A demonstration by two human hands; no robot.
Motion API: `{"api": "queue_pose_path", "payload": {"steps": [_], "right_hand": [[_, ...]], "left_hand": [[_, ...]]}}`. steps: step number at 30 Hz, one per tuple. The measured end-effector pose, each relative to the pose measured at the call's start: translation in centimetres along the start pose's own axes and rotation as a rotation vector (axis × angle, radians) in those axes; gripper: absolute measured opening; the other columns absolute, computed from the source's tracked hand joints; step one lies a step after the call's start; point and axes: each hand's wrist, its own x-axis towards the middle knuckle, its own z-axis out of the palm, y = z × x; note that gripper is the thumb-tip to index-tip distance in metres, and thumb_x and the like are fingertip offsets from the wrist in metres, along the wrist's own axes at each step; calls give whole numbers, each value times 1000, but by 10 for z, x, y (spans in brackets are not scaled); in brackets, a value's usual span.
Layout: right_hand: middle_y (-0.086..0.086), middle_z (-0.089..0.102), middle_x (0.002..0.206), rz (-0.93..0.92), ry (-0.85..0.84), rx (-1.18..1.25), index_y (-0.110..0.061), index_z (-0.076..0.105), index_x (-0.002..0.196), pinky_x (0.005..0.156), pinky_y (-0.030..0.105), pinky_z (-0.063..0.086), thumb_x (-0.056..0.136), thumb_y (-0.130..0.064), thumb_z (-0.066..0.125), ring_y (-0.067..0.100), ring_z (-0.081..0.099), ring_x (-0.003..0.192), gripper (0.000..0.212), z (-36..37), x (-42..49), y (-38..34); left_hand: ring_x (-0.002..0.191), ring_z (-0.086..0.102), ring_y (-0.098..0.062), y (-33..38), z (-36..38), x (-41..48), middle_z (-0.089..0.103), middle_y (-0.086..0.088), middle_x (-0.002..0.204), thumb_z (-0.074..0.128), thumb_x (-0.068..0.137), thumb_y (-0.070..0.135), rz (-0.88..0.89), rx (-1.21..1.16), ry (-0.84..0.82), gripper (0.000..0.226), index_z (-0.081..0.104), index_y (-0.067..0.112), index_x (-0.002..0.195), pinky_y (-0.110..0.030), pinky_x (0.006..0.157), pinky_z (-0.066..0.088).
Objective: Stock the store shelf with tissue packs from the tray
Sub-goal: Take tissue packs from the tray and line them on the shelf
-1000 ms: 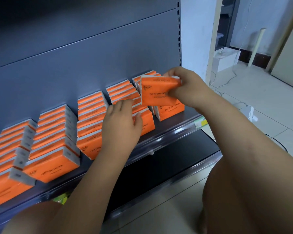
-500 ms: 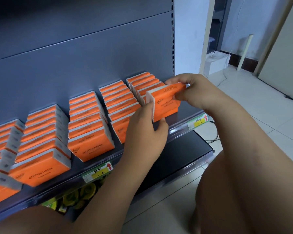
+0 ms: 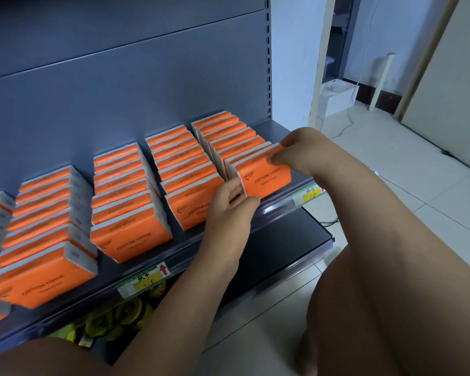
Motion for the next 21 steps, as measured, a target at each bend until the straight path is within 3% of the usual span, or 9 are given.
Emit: {"api": "queue_pose_path", "payload": {"steps": [3,7,11,14,18,21], "right_hand": [[8,59,114,0,-7,8,-7,63,129,93,37,48,96,-20,70,23,54,100,37,1,1,-1],[10,62,113,31,-1,27,-8,62,128,100,43,55,96,-17,66,28,63,106,33,5,5,0],[6,69,108,62,-64,14,-11,61,116,80,37,55,96,-34,66,22,68,93,31,11,15,3],[5,69,105,70,-85,37,-13,58,112,67,30,47,99,-38,64,16,64,82,29,15,21,5],[7,70,110,56,-79,16,-13,58,113,75,33,49,97,-37,66,18,65,89,29,19,26,5],[7,70,111,50,-93,-8,-14,57,111,72,32,46,98,-37,66,16,63,87,28,20,27,6]], "left_hand": [[111,69,-8,-1,0,4,72,22,112,65,99,21,-26,-59,19,25,66,37,118,-47,99,53],[113,68,-10,-3,0,6,69,20,119,62,101,26,-28,-83,1,24,62,39,121,-34,87,52],[111,69,-11,-7,-1,10,70,22,113,63,100,24,-14,-99,3,23,62,43,112,-27,79,52],[112,69,-10,-9,0,13,73,19,111,63,100,19,-14,-143,7,24,64,39,113,-28,91,57],[115,68,-11,-8,-2,14,70,16,117,62,101,21,-31,-173,8,25,62,37,120,-30,93,55],[117,67,-11,-9,-2,15,71,13,120,61,101,18,-23,-190,20,29,63,31,128,-33,102,55]]}}
